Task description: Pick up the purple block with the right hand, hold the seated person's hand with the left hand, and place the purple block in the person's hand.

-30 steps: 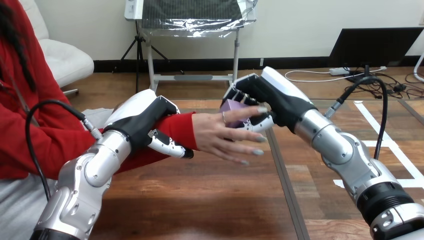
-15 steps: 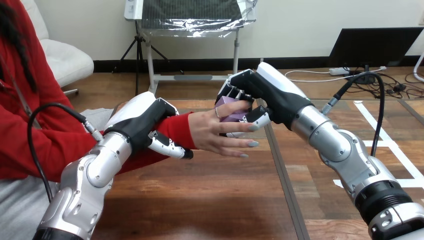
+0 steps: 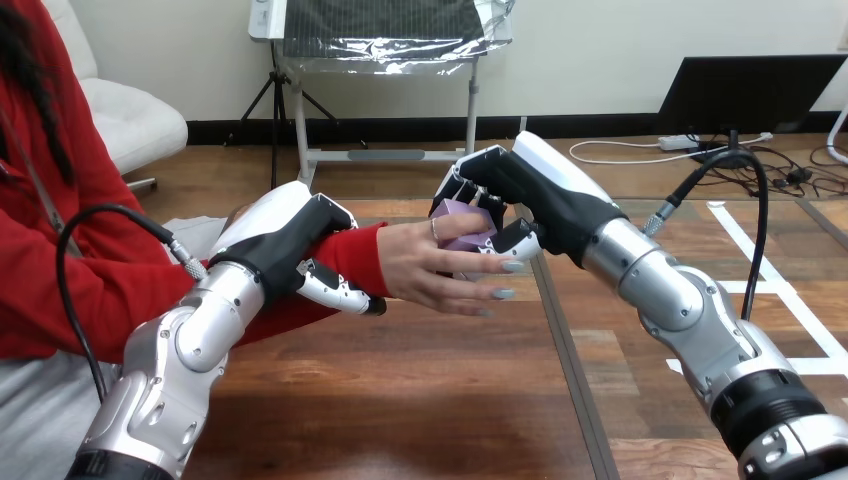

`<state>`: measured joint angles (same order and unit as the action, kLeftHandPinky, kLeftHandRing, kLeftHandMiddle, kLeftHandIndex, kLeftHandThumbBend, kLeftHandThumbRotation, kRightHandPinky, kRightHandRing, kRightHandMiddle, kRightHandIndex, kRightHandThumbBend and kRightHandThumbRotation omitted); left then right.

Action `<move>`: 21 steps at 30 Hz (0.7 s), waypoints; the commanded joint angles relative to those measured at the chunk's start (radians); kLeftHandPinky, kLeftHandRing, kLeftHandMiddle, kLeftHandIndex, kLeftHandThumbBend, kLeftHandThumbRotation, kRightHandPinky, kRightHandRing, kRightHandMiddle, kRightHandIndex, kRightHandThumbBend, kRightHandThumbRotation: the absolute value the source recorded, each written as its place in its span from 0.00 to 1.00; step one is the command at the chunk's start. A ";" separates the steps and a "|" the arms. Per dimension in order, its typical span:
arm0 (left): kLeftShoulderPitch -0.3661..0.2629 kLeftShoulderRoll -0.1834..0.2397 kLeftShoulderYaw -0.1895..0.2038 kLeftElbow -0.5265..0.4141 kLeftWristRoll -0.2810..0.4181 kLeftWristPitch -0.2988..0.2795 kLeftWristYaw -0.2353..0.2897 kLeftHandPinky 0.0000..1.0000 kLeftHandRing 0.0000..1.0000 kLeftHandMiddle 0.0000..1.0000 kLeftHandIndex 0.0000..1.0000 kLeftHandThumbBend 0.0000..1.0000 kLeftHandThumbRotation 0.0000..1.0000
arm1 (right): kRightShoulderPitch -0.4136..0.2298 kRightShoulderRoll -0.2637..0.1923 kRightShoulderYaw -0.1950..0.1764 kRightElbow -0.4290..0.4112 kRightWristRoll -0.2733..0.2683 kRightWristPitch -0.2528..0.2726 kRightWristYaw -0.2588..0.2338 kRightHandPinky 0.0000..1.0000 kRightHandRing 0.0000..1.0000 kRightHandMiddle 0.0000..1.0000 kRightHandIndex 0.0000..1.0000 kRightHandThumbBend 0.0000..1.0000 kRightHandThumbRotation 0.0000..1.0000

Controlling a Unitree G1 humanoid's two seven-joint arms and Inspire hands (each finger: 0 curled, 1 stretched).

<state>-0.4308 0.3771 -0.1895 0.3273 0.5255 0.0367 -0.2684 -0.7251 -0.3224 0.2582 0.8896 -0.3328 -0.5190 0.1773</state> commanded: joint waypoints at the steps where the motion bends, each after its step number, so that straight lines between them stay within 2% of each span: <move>1: -0.239 -0.068 -0.005 -0.044 -0.038 -0.113 0.072 0.20 0.27 0.34 0.36 0.71 0.00 | -0.020 0.047 -0.011 -0.133 0.048 -0.034 0.038 0.33 0.36 0.42 0.45 0.75 0.00; 11: -0.235 -0.063 0.009 -0.053 -0.052 -0.123 0.075 0.22 0.29 0.36 0.36 0.71 0.00 | -0.010 0.036 -0.006 -0.150 0.043 -0.007 0.058 0.33 0.36 0.42 0.45 0.74 0.00; 21: -0.213 -0.050 0.015 -0.093 -0.052 -0.113 0.064 0.23 0.30 0.37 0.37 0.70 0.00 | -0.006 0.027 -0.006 -0.138 0.026 -0.007 0.060 0.35 0.39 0.44 0.47 0.73 0.00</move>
<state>-0.4309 0.3788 -0.1886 0.3324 0.5232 0.0092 -0.2558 -0.6977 -0.3250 0.2375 0.8435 -0.3146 -0.5051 0.2087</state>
